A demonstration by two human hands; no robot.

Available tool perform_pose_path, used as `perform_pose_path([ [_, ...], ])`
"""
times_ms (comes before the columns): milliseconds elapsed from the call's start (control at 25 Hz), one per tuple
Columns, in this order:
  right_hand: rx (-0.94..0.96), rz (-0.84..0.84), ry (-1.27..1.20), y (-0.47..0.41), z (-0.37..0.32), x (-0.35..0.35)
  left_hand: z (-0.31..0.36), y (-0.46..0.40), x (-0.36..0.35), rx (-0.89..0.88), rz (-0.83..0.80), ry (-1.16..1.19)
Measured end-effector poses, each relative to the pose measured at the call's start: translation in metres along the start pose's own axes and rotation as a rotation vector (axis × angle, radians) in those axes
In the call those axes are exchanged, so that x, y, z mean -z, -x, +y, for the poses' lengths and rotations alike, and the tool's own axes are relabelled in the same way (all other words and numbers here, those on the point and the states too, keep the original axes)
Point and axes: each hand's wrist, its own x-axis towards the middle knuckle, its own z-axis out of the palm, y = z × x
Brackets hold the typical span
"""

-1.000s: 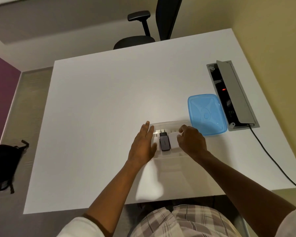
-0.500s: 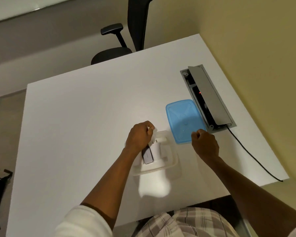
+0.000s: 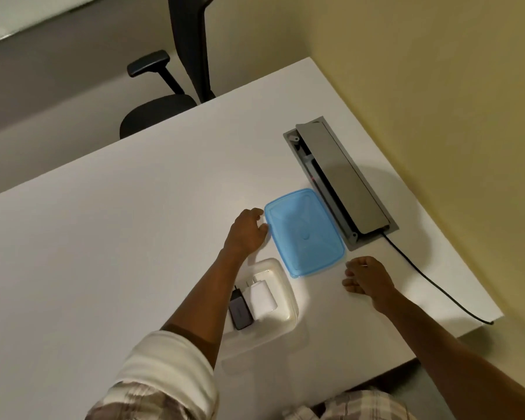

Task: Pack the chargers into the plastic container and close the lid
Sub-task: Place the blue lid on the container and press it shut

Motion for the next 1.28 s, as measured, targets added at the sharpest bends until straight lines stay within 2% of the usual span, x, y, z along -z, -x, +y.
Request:
perform_pose_path([
  [240, -0.032, -0.017, -0.065, -0.009, -0.010, -0.004, 0.011, -0.038, -0.005, -0.062, -0.103, -0.057],
  [520, -0.040, -0.052, -0.120, -0.013, -0.026, -0.014, 0.019, -0.054, -0.010, -0.054, -0.089, -0.067],
  [760, 0.055, -0.030, -0.142, 0.000, -0.049, -0.025, 0.019, -0.035, 0.017, -0.103, 0.034, 0.054],
  [960, 0.270, -0.050, -0.171, 0.025, -0.081, -0.034, 0.019, -0.002, 0.052, -0.173, 0.268, 0.217],
  [1280, 0.421, -0.072, -0.081, 0.075, -0.092, -0.052, -0.008, 0.083, 0.090, 0.001, 0.480, 0.457],
])
